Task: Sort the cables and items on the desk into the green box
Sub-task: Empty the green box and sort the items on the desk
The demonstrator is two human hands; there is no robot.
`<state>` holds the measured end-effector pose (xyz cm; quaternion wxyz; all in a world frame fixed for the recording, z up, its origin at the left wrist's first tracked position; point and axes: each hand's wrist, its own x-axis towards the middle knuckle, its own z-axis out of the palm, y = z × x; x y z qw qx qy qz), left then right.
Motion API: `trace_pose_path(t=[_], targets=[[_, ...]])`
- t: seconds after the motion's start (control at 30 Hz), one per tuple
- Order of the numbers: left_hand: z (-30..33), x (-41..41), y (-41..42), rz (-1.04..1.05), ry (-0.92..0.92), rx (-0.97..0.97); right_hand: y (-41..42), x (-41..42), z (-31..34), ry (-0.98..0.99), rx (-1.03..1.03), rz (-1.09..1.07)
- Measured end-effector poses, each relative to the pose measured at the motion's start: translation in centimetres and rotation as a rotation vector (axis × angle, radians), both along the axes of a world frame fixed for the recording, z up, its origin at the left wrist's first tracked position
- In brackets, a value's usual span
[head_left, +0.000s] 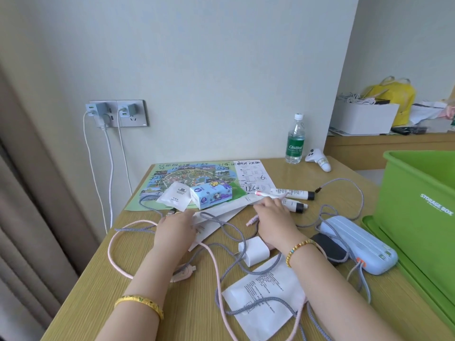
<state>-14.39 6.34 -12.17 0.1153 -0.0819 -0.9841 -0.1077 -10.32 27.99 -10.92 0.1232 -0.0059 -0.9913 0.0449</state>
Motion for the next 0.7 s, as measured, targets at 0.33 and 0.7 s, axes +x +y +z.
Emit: trace_pose_path(t=[0.33, 0.7], targets=[[2.4, 0.8, 0.0, -0.045, 0.062, 0.576, 0.0, 0.8, 0.6, 0.010, 0.051, 0.054], [6.1, 2.4, 0.6, 0.139, -0.126, 1.604, -0.5, 2.4, 3.9, 0.497, -0.579, 0.037]])
